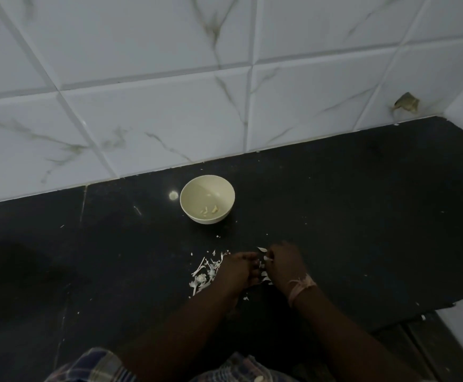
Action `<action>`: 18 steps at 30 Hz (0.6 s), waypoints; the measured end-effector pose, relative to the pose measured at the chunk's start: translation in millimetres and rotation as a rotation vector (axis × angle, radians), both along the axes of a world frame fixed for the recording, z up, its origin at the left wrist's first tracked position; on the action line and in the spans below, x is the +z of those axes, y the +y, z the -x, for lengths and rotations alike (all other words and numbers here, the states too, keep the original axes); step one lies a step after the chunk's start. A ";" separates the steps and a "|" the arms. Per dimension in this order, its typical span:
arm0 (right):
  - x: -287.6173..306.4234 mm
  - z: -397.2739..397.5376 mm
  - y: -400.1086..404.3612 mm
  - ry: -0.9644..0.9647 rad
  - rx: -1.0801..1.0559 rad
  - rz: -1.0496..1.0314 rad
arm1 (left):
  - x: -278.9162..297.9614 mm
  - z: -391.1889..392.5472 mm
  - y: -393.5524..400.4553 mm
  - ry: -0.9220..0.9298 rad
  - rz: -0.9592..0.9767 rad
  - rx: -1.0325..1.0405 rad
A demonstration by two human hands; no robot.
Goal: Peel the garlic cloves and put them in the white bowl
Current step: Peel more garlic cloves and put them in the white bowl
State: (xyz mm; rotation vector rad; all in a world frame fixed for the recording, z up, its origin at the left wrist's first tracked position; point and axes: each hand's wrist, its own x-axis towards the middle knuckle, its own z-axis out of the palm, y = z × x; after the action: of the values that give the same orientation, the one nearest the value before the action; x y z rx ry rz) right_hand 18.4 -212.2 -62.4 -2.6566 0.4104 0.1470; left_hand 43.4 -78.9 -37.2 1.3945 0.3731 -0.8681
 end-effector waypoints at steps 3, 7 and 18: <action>12.7 -0.5 6.6 -0.011 -0.045 -0.085 | 1.2 -0.9 1.4 -0.015 0.009 -0.004; 33.0 -1.7 26.5 -0.116 -0.129 -0.355 | 9.3 -7.9 9.9 -0.156 -0.040 0.092; 44.9 -14.6 87.5 -0.203 -0.231 -0.729 | 29.1 -14.4 72.6 -0.428 -0.220 0.227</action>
State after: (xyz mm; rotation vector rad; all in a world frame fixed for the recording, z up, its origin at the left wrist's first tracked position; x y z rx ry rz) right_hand 33.0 -124.7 -17.5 -1.8726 0.4797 -0.0431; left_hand 57.8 -6.2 -8.2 1.6589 0.2945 -0.3351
